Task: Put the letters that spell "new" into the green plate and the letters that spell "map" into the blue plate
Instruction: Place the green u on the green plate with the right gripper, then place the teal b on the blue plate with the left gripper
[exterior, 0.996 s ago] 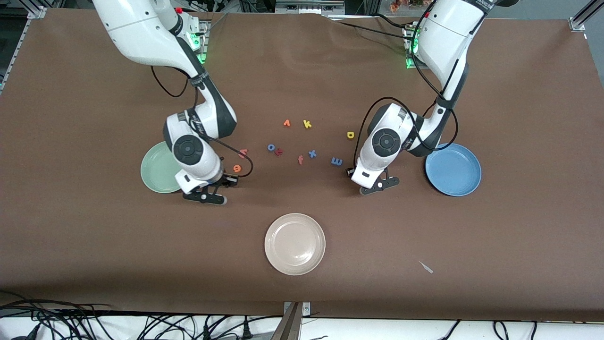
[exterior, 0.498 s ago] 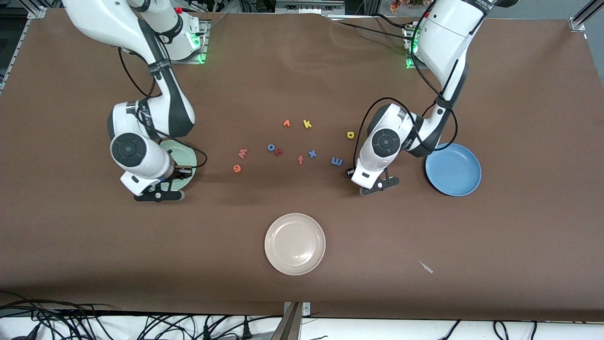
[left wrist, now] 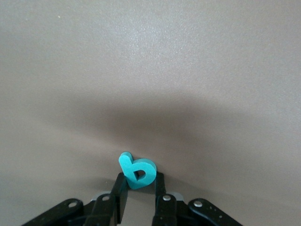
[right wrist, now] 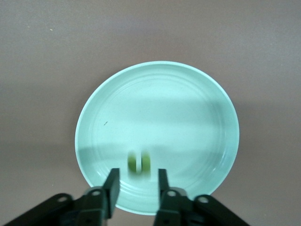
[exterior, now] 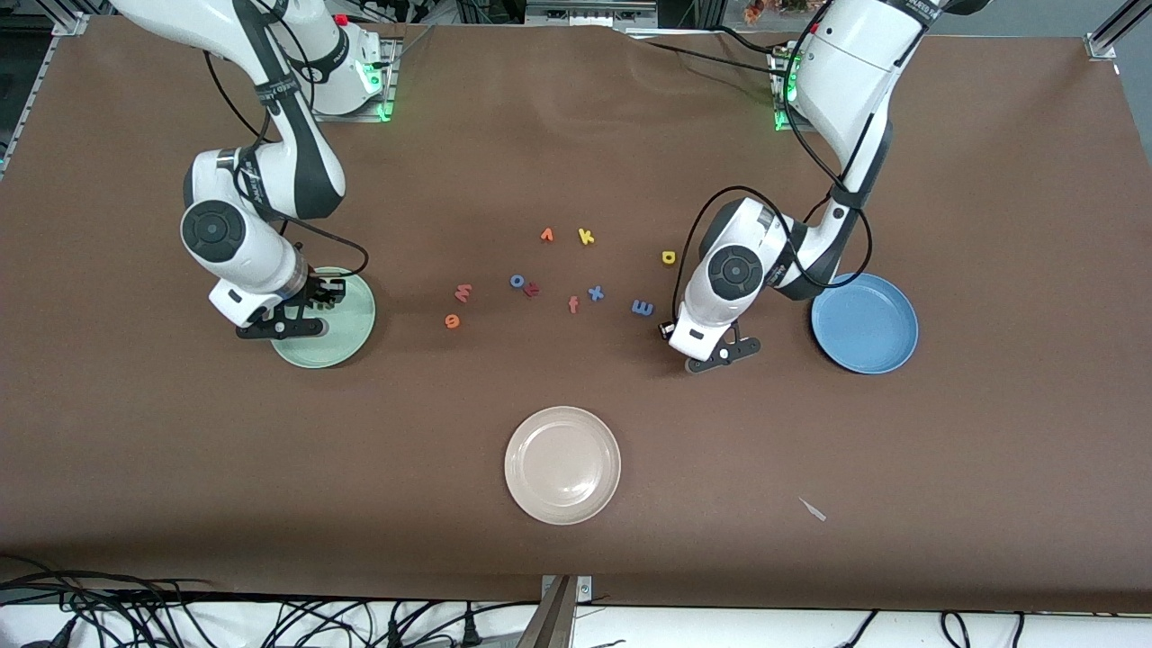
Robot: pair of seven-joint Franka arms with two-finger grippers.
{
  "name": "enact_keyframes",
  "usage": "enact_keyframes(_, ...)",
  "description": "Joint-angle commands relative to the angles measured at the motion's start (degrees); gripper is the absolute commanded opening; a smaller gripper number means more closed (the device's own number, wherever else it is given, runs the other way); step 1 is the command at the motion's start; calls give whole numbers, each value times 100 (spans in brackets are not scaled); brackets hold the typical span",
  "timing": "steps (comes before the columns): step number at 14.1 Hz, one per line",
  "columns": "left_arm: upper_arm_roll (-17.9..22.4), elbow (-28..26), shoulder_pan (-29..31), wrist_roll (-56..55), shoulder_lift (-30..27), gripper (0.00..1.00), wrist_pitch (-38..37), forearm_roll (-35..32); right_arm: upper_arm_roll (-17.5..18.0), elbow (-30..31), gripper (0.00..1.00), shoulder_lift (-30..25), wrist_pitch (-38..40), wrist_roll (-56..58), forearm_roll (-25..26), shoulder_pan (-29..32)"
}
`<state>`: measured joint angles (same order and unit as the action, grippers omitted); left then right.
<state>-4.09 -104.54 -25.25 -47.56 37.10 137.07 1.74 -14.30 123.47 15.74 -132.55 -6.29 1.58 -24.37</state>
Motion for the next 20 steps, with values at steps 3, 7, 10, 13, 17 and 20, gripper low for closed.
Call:
enact_keyframes(3,66,100,11,-122,192,22,21,-236,181,116,91,-185,-78,-529,18,-77)
enact_keyframes(7,66,100,20,-87,183,17,-5,-236,1016,-357,91,25,-78,-2049,18,-85)
enact_keyframes(10,66,109,29,-70,131,13,-93,-245,1237,-666,91,314,-87,-2815,18,-129)
enact_keyframes(13,66,301,134,175,95,12,-601,-245,1255,-894,91,858,-480,-3298,-70,-260)
enact_keyframes(17,66,469,274,553,-18,12,-1208,-245,1255,-912,91,1388,-1212,-4011,-70,-534)
enact_keyframes(20,57,452,590,1352,-211,12,-1718,-245,1255,-904,89,1432,-1229,-4021,-70,-569)
